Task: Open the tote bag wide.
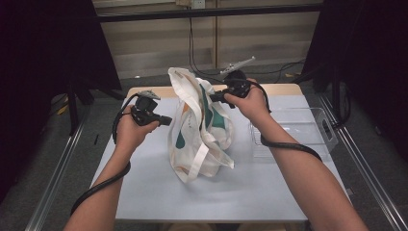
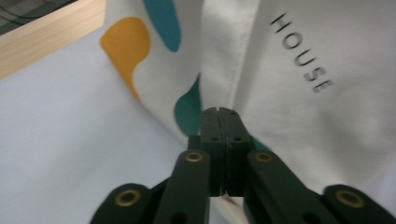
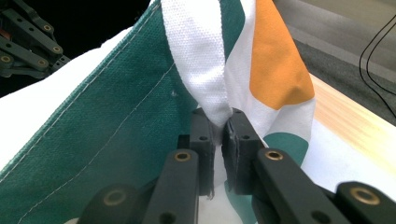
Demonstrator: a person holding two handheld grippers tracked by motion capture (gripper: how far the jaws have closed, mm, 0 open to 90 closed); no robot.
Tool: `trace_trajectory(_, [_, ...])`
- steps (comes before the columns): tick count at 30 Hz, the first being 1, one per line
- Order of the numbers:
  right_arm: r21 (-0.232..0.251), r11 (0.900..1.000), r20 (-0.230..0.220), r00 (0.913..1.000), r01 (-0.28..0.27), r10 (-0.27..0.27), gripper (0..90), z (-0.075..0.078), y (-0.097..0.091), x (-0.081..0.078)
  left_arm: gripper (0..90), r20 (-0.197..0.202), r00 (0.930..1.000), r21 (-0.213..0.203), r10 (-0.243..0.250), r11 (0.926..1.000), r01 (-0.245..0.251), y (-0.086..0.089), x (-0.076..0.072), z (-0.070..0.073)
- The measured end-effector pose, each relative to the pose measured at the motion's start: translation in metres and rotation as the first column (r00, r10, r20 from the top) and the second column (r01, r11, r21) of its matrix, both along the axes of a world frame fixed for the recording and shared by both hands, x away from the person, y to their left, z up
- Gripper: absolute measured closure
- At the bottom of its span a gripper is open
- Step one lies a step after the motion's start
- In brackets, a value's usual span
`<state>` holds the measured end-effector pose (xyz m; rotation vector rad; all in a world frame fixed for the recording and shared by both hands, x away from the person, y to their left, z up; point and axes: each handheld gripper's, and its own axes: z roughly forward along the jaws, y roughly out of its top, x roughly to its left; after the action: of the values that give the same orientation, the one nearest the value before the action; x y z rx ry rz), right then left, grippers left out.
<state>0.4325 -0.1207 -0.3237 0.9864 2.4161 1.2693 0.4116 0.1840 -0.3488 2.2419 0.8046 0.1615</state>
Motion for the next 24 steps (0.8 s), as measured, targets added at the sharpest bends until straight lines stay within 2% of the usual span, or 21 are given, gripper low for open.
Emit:
trace_trajectory(3, [0.000,1.0000,0.004,1.0000,-0.003,0.003,82.9,0.000,0.002,0.000,68.8,0.014,0.9999,0.018,-0.005,0.9998,0.004,-0.005,-0.004,0.007])
trace_trajectory(5, [-0.003,1.0000,0.006,1.0000,0.000,0.000,82.8,-0.001,0.003,0.000,63.4,0.019,0.9997,0.019,-0.018,0.9997,0.017,-0.007,-0.004,0.010])
trace_trajectory(7, [-0.004,1.0000,0.009,1.0000,-0.001,0.001,82.8,-0.001,0.004,0.000,56.5,0.034,0.9994,0.018,-0.002,0.9998,0.001,-0.010,-0.003,0.011])
trace_trajectory(10, [-0.002,1.0000,0.008,1.0000,-0.001,0.001,82.8,-0.001,0.004,-0.001,56.1,0.056,0.9983,0.016,0.019,0.9997,-0.020,-0.014,0.003,0.010])
trace_trajectory(12, [-0.005,1.0000,0.010,0.9999,0.003,-0.002,82.8,-0.001,0.004,-0.002,59.6,0.054,0.9982,0.011,0.024,0.9996,-0.024,-0.017,0.006,0.007])
trace_trajectory(13, [-0.006,1.0000,0.010,0.9999,0.003,-0.003,82.8,-0.001,0.004,-0.002,66.2,0.051,0.9985,0.003,0.019,0.9998,-0.019,-0.019,0.007,0.005])
trace_trajectory(14, [-0.007,1.0000,0.011,0.9999,0.005,-0.005,82.8,-0.001,0.004,-0.002,80.1,0.044,0.9989,0.011,0.013,0.9999,-0.013,-0.019,0.008,0.003])
trace_trajectory(16, [-0.008,0.9999,0.012,0.9999,0.008,-0.007,82.8,-0.001,0.003,-0.002,87.5,0.020,0.9988,-0.004,0.044,0.9990,-0.044,-0.017,0.010,-0.001])
trace_trajectory(18, [-0.011,0.9999,0.011,0.9999,0.011,-0.010,82.9,-0.001,0.002,-0.001,87.9,-0.008,0.9982,0.001,0.059,0.9982,-0.059,-0.012,0.012,-0.005])
trace_trajectory(21, [-0.007,0.9998,0.005,0.9998,0.019,-0.019,82.9,-0.003,-0.002,0.000,88.2,-0.017,0.9977,0.022,0.066,0.9976,-0.065,-0.006,0.014,-0.008])
trace_trajectory(22, [-0.001,0.9998,0.002,0.9998,0.020,-0.020,82.9,-0.003,-0.004,0.001,88.2,-0.022,0.9949,0.006,0.098,0.9952,-0.098,-0.004,0.014,-0.011])
trace_trajectory(23, [0.003,0.9995,0.002,0.9995,0.030,-0.030,82.9,-0.005,-0.008,0.002,88.2,-0.020,0.9952,0.045,0.096,0.9945,-0.095,0.002,0.017,-0.011])
trace_trajectory(24, [0.000,0.9993,-0.003,0.9993,0.036,-0.036,82.9,-0.006,-0.010,0.002,88.3,-0.026,0.9924,0.017,0.121,0.9926,-0.120,0.004,0.017,-0.014])
